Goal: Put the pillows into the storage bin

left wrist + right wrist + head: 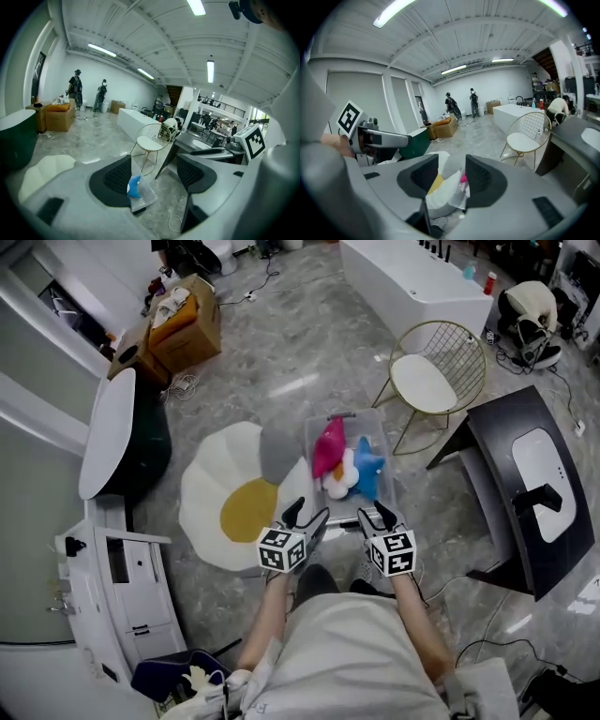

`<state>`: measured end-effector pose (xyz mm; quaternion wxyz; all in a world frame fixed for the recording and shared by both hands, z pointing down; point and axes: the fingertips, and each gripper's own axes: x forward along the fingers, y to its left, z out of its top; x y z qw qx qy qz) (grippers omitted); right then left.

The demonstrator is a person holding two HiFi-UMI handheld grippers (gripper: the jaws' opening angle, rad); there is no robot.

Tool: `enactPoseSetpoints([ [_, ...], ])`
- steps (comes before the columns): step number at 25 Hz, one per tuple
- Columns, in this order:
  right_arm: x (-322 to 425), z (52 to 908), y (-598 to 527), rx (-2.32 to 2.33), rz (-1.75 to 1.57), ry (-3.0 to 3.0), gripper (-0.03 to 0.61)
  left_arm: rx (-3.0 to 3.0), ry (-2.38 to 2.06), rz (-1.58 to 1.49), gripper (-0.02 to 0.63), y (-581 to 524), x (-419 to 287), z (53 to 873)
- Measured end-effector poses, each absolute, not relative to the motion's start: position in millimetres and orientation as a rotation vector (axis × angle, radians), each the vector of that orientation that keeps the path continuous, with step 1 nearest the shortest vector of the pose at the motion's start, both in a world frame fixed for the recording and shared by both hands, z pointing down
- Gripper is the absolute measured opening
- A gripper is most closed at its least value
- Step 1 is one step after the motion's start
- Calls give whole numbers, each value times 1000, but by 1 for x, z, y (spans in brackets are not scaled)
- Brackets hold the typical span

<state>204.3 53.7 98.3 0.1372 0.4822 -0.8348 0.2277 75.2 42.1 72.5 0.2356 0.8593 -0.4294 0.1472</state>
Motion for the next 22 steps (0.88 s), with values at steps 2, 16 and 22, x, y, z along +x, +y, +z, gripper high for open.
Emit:
enactPoseSetpoints([
  [2, 206, 103, 60, 1383, 668, -2413, 176, 2343, -1196, 420, 305, 46, 76, 76],
  [16, 218, 110, 76, 1394, 668, -2416, 63, 2265, -1224, 422, 156, 57, 97, 72],
  [22, 230, 112, 82, 1440, 731, -2409, 13, 2283, -1216, 456, 62, 61, 105, 74],
])
